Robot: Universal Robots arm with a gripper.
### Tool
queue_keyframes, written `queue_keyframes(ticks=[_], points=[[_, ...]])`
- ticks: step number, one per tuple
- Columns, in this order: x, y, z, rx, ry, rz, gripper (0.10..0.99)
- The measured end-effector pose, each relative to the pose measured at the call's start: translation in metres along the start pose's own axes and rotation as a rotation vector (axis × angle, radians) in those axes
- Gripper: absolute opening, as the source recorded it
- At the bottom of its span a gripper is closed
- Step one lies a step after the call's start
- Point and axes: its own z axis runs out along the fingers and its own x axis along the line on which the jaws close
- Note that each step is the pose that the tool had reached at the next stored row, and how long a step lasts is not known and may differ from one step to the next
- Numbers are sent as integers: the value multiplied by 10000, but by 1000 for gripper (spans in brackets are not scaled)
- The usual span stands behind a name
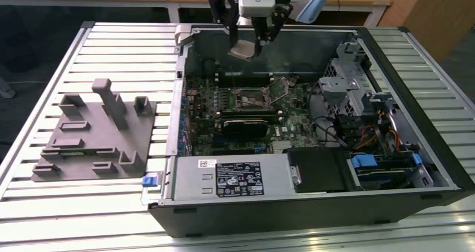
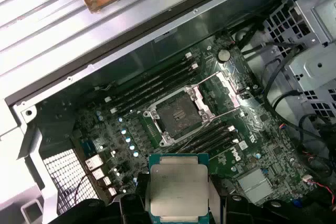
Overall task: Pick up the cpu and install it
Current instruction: 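Place the cpu into insertion slot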
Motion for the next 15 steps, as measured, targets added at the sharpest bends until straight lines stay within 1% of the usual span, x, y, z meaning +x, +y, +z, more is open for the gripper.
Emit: queue_keyframes(ticks=[15], points=[[5,7,12,5,-137,2013,533]])
